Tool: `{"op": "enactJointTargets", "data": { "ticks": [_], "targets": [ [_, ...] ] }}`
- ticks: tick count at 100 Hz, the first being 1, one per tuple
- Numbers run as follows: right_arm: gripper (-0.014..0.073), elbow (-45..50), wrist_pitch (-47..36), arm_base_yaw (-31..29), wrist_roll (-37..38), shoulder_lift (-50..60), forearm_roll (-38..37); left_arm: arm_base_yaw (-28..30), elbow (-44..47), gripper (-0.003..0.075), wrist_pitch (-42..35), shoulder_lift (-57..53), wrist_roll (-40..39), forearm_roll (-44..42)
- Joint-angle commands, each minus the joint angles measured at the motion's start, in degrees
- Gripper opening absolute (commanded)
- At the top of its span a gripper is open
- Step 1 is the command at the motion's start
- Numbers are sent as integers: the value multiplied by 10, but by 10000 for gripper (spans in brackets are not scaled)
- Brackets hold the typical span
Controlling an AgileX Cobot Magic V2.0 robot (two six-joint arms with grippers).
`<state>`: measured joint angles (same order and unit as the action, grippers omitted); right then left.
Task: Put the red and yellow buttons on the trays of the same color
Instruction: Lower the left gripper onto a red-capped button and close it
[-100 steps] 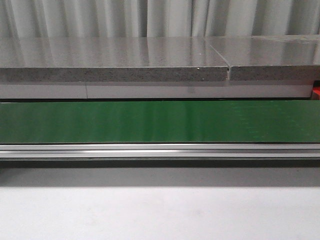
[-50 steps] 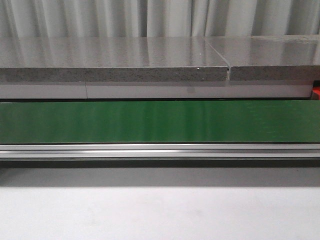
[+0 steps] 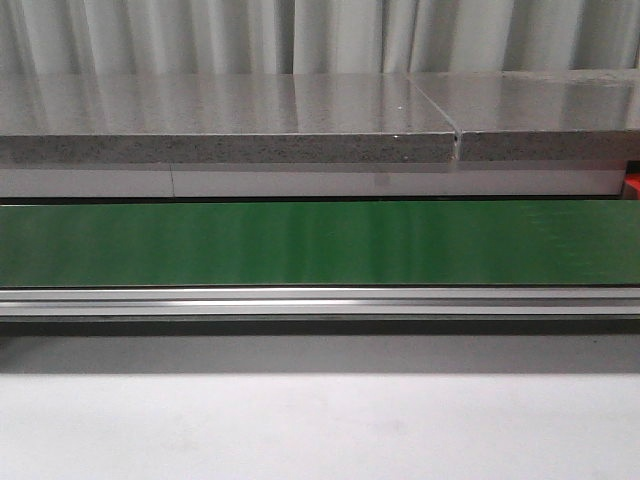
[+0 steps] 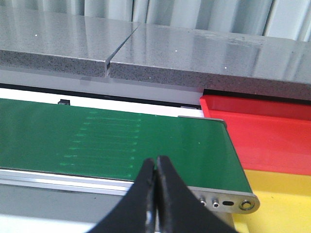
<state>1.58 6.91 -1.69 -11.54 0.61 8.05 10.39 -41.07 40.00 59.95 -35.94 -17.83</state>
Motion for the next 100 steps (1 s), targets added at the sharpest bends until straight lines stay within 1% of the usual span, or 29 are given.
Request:
{"op": "enactJointTargets", "data": {
  "ticks": [1, 31, 45, 69, 82, 100],
  "targets": [
    [-67, -8, -44, 1, -1, 10, -5, 29, -20, 639, -46, 21, -5, -3],
    [-67, -8, -44, 1, -1, 10, -5, 75, -26, 639, -73, 122, 5, 4],
    [-67, -8, -44, 1, -1, 10, -5, 82, -35, 639, -91, 158, 7, 6],
    [-67, -8, -44, 1, -1, 10, -5, 82, -60, 639, -92, 222, 8, 3],
    [-67, -8, -44, 1, -1, 10, -5, 89, -63, 639, -105, 242, 8, -5],
    [-67, -8, -44, 1, -1, 10, -5, 116, -63, 639, -109, 249, 8, 2]
  ]
}}
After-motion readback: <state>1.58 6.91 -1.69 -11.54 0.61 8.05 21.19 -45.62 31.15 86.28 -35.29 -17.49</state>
